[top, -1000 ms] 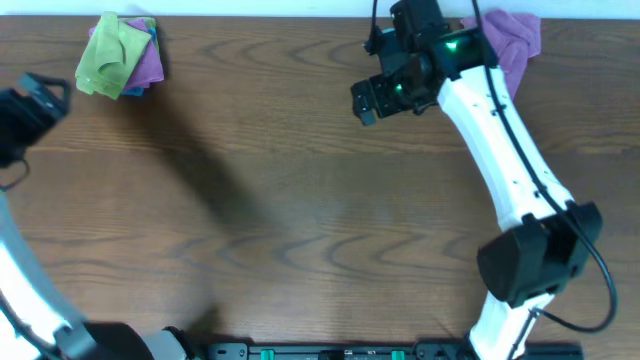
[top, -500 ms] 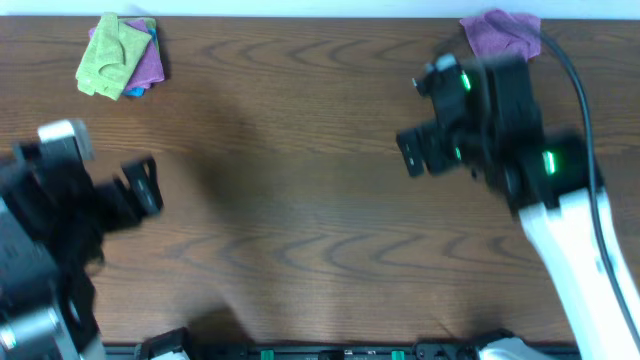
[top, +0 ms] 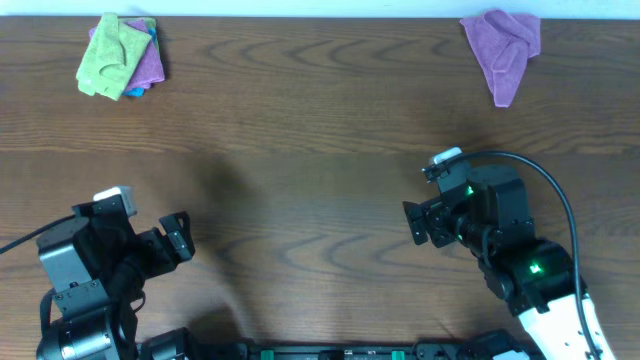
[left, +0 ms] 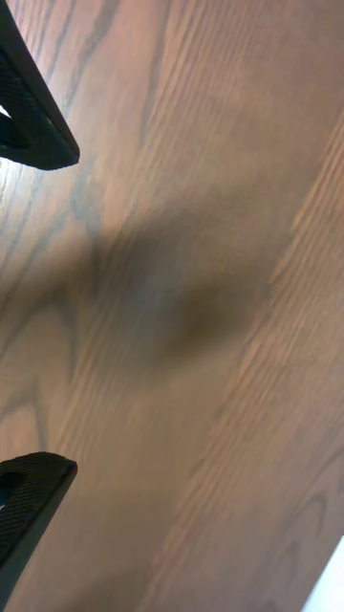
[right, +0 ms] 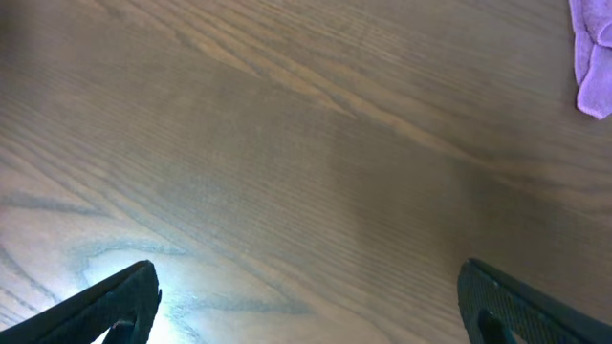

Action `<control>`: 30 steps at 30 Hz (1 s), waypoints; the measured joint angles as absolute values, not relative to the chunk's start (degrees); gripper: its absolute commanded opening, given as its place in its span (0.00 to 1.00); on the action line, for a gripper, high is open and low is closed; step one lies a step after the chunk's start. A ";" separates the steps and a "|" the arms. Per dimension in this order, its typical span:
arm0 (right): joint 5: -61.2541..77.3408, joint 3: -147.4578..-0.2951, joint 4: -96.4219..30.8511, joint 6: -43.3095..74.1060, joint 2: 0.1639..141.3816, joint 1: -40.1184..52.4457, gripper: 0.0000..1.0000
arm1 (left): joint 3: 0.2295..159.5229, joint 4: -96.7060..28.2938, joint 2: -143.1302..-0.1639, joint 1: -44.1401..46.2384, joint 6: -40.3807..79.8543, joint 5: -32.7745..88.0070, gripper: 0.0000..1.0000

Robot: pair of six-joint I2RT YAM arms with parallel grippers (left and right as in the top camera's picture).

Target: Fold the cloth

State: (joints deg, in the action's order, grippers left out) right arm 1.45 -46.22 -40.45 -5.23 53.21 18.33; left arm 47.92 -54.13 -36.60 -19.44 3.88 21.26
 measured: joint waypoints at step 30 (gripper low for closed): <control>1.43 -46.22 -40.53 -5.21 54.04 18.33 0.99 | 27.03 -29.04 -22.44 -2.83 -18.59 11.66 0.96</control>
